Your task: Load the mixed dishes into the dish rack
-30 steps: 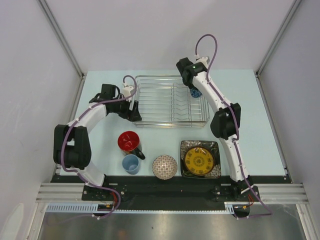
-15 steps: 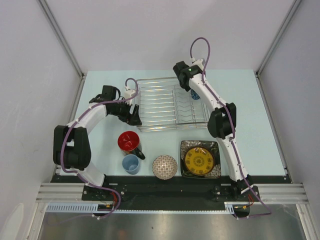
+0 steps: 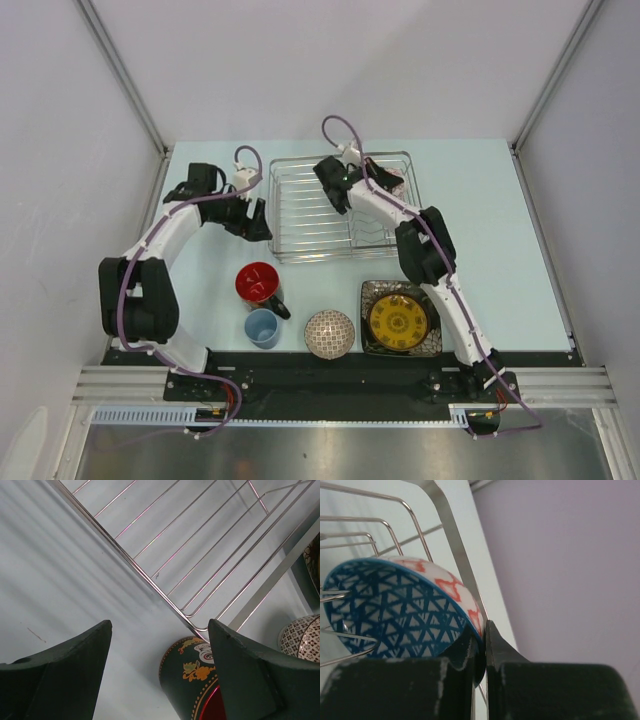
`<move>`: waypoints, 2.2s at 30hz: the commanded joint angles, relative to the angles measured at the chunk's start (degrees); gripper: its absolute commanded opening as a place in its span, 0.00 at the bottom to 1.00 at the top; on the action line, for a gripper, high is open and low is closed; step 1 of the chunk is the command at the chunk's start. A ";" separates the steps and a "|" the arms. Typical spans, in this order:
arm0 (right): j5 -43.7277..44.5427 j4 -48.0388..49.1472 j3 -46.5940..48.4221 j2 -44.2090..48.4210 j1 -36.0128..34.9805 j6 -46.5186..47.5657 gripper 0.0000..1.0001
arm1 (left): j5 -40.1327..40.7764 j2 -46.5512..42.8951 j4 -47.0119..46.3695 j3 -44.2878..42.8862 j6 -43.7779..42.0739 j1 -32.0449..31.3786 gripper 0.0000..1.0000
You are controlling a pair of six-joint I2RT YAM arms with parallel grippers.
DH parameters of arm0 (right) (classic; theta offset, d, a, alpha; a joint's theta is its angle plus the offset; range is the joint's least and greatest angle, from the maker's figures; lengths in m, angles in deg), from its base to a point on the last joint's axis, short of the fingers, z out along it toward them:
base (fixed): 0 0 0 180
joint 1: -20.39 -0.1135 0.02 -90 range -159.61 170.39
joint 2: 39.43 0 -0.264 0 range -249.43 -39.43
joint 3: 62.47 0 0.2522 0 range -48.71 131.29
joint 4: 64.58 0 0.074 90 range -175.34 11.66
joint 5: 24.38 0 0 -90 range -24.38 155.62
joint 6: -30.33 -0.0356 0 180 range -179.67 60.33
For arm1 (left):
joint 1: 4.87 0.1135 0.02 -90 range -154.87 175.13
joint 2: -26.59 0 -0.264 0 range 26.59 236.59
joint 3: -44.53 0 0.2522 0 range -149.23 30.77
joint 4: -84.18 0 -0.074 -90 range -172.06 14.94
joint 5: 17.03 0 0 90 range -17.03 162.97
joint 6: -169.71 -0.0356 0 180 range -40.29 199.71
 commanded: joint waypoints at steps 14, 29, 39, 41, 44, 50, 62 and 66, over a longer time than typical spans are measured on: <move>15.64 111.26 -20.57 2.96 -1.21 83.62 0.12 | -1.62 -3.13 -1.29 0.61 -0.11 1.44 0.82; 15.11 109.51 -24.00 5.41 -2.44 83.19 0.59 | -1.88 -3.83 -2.52 1.76 0.68 1.44 0.82; 15.20 108.27 -22.86 4.98 -2.26 81.95 0.83 | -2.41 -3.48 -2.70 1.58 1.21 1.44 0.81; 15.46 108.27 -22.42 5.07 -2.18 82.13 0.85 | -2.40 -3.39 -2.79 1.84 1.21 1.44 0.81; 15.81 108.27 -21.02 7.26 -2.79 83.18 0.87 | -2.41 -3.30 -2.88 2.19 1.29 1.44 0.81; 13.28 91.91 -20.74 24.55 -9.44 74.60 0.93 | -1.53 -2.08 -2.96 0.62 1.64 1.53 0.80; -40.01 -20.58 -4.18 45.48 -13.40 -13.06 1.00 | 0.40 -0.14 -2.88 -5.80 3.93 1.97 0.79; -48.78 -22.43 -21.41 49.70 -15.70 -21.83 1.00 | 0.85 -0.23 -2.61 -5.36 3.40 2.06 0.79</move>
